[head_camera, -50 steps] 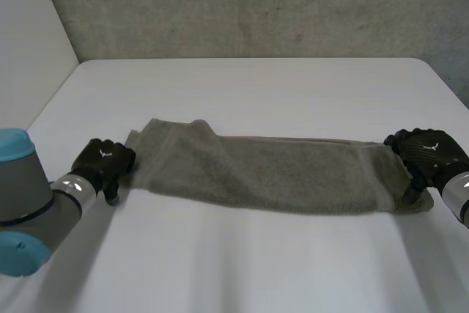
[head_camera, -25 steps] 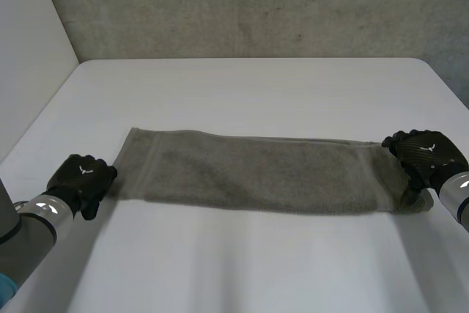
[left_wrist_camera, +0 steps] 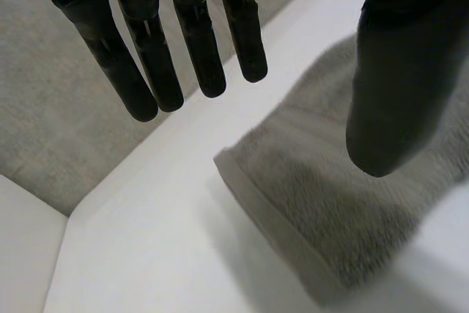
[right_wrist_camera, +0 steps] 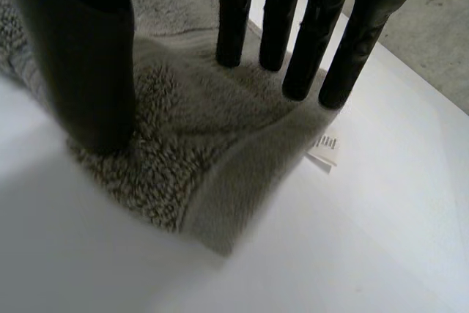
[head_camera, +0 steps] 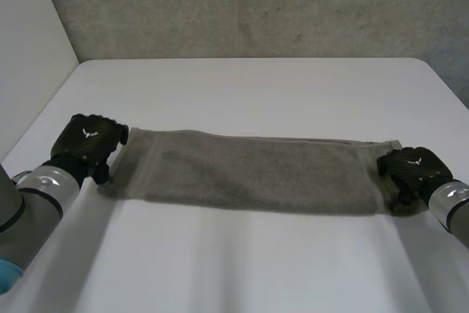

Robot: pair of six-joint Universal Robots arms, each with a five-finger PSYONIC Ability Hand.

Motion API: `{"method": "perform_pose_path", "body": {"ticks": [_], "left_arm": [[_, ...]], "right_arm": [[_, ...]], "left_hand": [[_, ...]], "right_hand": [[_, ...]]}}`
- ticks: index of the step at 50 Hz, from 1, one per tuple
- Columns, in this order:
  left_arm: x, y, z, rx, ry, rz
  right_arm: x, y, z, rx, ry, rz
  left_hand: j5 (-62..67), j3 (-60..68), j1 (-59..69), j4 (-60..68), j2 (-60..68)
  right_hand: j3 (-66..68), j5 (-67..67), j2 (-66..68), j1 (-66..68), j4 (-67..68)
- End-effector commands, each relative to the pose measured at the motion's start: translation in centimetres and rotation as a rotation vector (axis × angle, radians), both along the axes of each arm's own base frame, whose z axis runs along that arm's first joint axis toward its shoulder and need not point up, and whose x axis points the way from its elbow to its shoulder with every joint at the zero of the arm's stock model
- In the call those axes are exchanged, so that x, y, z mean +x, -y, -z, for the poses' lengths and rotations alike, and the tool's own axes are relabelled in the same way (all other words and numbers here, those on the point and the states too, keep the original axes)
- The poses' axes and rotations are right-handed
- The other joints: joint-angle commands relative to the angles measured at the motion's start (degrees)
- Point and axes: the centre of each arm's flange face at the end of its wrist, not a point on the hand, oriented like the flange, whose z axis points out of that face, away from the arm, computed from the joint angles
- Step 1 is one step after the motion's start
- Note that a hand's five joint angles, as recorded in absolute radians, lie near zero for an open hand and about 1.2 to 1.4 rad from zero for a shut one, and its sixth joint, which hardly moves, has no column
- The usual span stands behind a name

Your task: Fold the towel.

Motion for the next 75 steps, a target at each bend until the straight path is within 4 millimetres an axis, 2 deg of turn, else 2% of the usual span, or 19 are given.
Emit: {"method": "perform_pose_path", "body": {"ticks": [1, 13, 18, 25, 27, 29, 32, 34, 35, 37, 38, 42, 53, 55, 59, 61, 63, 68, 75], "left_arm": [[-0.3, 0.5, -0.5, -0.013, -0.080, -0.009], [-0.4, 0.5, -0.5, -0.014, -0.081, -0.005], [-0.1, 0.7, -0.7, -0.020, -0.082, -0.014], [-0.1, 0.8, -1.4, -0.043, -0.086, -0.019], [-0.1, 0.9, -1.6, -0.052, -0.087, -0.020], [-0.1, 1.2, -2.3, -0.074, -0.093, -0.021], [-0.2, 1.4, -2.7, -0.089, -0.095, -0.019], [-0.5, 1.6, -3.6, -0.119, -0.104, -0.012], [-0.5, 1.6, -3.6, -0.119, -0.104, -0.012], [-1.0, 1.8, -4.4, -0.137, -0.129, -0.003], [-1.0, 1.8, -4.4, -0.138, -0.129, -0.003], [-2.4, 1.4, -5.5, -0.152, -0.179, 0.035], [-4.3, 0.8, -6.2, -0.173, -0.201, 0.055], [-4.5, 0.8, -6.2, -0.173, -0.201, 0.056], [-5.2, 0.9, -6.0, -0.168, -0.203, 0.066], [-6.0, 0.9, -6.0, -0.172, -0.206, 0.079], [-6.2, 0.9, -6.1, -0.175, -0.207, 0.079], [-7.0, 0.7, -6.4, -0.181, -0.224, 0.086], [-9.9, -1.5, -6.2, -0.163, -0.248, 0.181]], "right_arm": [[-0.4, 0.9, 0.2, -0.032, -0.036, 0.017], [-4.4, 3.2, -3.0, -0.164, -0.128, 0.217], [-8.0, 5.1, -5.0, -0.237, -0.262, 0.274], [-8.2, 6.4, -7.2, -0.278, -0.358, 0.248], [-6.9, 6.4, -8.1, -0.292, -0.347, 0.216], [-1.5, 5.9, -10.4, -0.361, -0.307, 0.095], [0.9, 5.4, -11.6, -0.395, -0.276, 0.049], [5.2, 4.3, -13.2, -0.439, -0.224, -0.024], [5.2, 4.3, -13.2, -0.439, -0.223, -0.024], [11.0, 2.0, -13.2, -0.463, -0.193, -0.151], [11.1, 2.0, -13.2, -0.464, -0.193, -0.152], [18.9, -3.0, -11.6, -0.466, -0.153, -0.363], [25.5, -10.7, -3.6, -0.329, -0.153, -0.678], [25.7, -11.2, -3.0, -0.315, -0.147, -0.716], [25.7, -11.7, -2.4, -0.294, -0.136, -0.767], [25.5, -12.0, -2.4, -0.278, -0.119, -0.791], [25.3, -12.0, -2.4, -0.268, -0.114, -0.792], [23.9, -11.2, -5.8, -0.295, -0.055, -0.735], [17.0, -6.2, -10.6, -0.257, 0.106, -0.444]], "left_hand": [[-15.0, -5.6, -6.1, -6.4, -5.9], [-15.2, -5.8, -6.3, -6.5, -6.1], [-15.7, -6.3, -6.8, -7.1, -6.6], [-18.4, -8.9, -9.4, -9.7, -9.2], [-19.9, -10.5, -11.0, -11.3, -10.8], [-21.8, -12.3, -12.8, -13.1, -12.6], [-22.6, -13.2, -13.7, -13.9, -13.5], [-23.3, -13.8, -14.3, -14.6, -14.1], [-23.3, -13.8, -14.3, -14.6, -14.1], [-24.1, -14.7, -15.2, -15.5, -15.0], [-24.1, -14.7, -15.2, -15.5, -15.0], [-24.5, -15.0, -15.5, -15.8, -15.3], [-25.6, -16.2, -16.7, -17.0, -16.5], [-25.6, -16.2, -16.7, -17.0, -16.5], [-25.8, -16.4, -16.9, -17.1, -16.7], [-25.8, -16.4, -16.9, -17.1, -16.7], [-25.8, -16.4, -16.9, -17.1, -16.7], [-25.8, -16.4, -16.9, -17.1, -16.7], [-27.3, -17.9, -18.4, -18.7, -18.2]], "right_hand": [[43.2, 42.9, 43.4, 43.0, 43.3], [49.0, 48.7, 49.2, 48.8, 49.1], [49.0, 48.7, 49.2, 48.8, 49.1], [49.0, 48.7, 49.2, 48.8, 49.1], [49.0, 48.7, 49.2, 48.8, 49.1], [49.0, 48.7, 49.2, 48.8, 49.1], [49.0, 48.7, 49.2, 48.8, 49.1], [49.0, 48.7, 49.2, 48.8, 49.1], [49.0, 48.7, 49.2, 48.8, 49.1], [49.0, 48.7, 49.2, 48.8, 49.1], [49.0, 48.7, 49.2, 48.8, 49.1], [49.0, 48.7, 49.2, 48.8, 49.1], [49.0, 48.7, 49.2, 48.8, 49.1], [43.3, 42.9, 43.4, 43.0, 43.4], [14.3, 13.9, 14.4, 14.0, 14.4], [-13.7, -14.0, -13.5, -13.9, -13.6], [-21.0, -21.3, -20.8, -21.2, -20.9], [-21.0, -21.3, -20.8, -21.2, -20.9], [-21.0, -21.3, -20.8, -21.2, -20.9]]}}
